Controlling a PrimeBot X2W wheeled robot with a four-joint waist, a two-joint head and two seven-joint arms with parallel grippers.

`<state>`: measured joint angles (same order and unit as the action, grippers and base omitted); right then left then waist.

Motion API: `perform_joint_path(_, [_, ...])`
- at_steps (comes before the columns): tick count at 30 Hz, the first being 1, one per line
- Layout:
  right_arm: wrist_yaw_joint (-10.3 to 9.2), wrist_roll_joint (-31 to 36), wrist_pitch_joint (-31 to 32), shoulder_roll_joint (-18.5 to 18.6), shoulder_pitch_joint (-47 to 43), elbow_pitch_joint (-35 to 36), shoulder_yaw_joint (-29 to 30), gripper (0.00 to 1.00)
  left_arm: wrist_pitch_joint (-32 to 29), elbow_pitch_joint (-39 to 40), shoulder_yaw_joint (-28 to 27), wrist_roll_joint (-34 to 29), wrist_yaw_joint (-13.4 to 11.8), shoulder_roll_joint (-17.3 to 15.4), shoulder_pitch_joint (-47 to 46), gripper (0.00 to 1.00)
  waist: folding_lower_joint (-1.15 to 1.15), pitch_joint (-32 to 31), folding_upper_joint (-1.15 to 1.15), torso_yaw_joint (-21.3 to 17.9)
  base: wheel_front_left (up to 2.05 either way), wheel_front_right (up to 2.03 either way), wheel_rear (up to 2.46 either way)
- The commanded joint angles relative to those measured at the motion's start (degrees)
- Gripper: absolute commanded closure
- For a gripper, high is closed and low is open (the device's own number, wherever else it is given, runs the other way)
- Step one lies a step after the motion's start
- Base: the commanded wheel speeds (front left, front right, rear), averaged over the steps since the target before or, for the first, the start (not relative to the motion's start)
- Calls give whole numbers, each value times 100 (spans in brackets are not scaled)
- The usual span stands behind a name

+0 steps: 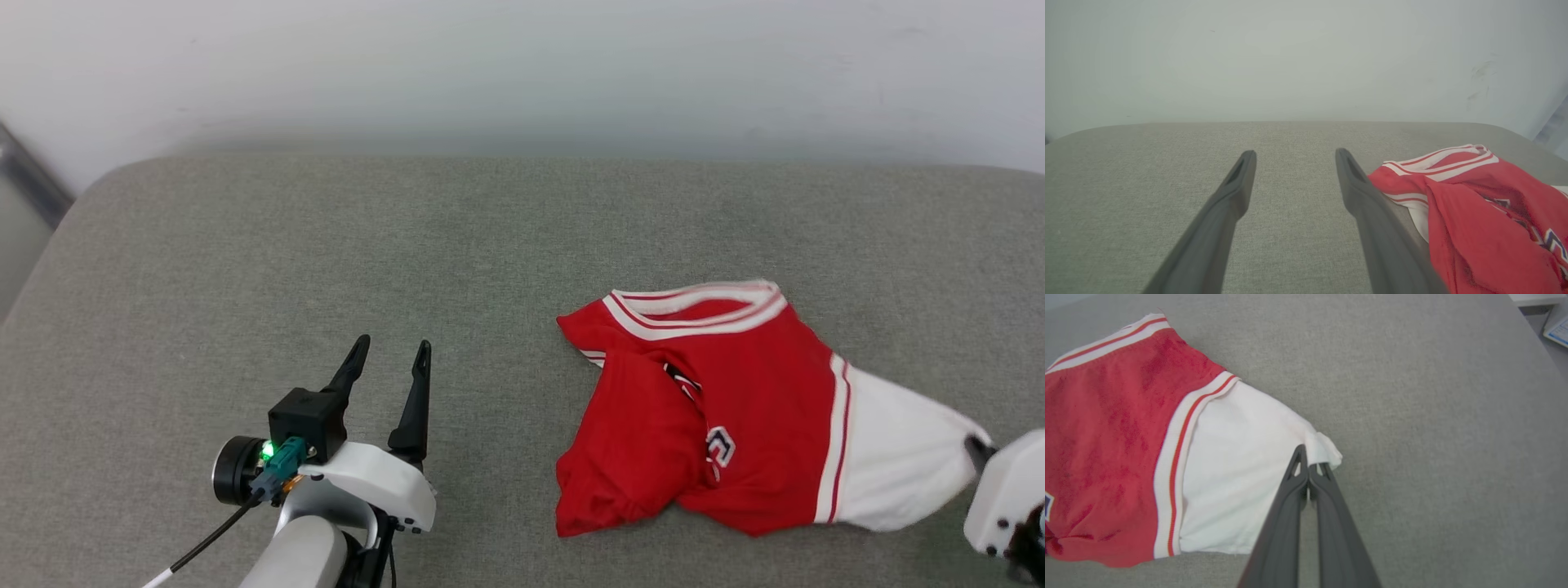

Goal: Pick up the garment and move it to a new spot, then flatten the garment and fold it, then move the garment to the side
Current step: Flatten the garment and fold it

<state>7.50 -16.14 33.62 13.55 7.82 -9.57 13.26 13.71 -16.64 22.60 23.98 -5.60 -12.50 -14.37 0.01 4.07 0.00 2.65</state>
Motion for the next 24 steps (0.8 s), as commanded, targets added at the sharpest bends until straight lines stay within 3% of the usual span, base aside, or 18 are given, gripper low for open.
perform_joint_path(1, [-2,-39,-49,-115,-98,-156,121,100,-17,17,0,22,-17,-21,-15,0,-1,17,0,-26,0,0,0])
perform_joint_path(5, [-2,22,-403,-333,-327,-966,527,100,-29,0,17,36,-24,-28,-37,0,-1,40,0,-71,0,0,0])
perform_joint_path(6, [-3,54,-529,-357,-325,-1137,549,79,-33,-6,18,37,-31,-29,-32,0,-1,39,0,-80,0,0,0])
perform_joint_path(7, [-3,58,-677,-395,-302,-1307,573,34,-31,-9,20,42,-34,-34,-23,0,-1,37,0,-90,0,0,0])
perform_joint_path(8, [-3,26,-821,-436,-250,-1450,584,0,-34,-9,18,49,-43,-39,-13,0,-1,32,0,-101,0,0,0])
perform_joint_path(15, [-3,141,-2056,-261,-72,-1699,487,0,-65,-30,21,112,-88,-68,150,0,-1,-158,0,-134,0,0,0])
perform_joint_path(24, [-3,902,-3413,-349,-223,-897,509,0,-115,21,0,204,-172,-110,392,0,-1,-484,0,-117,0,0,0])
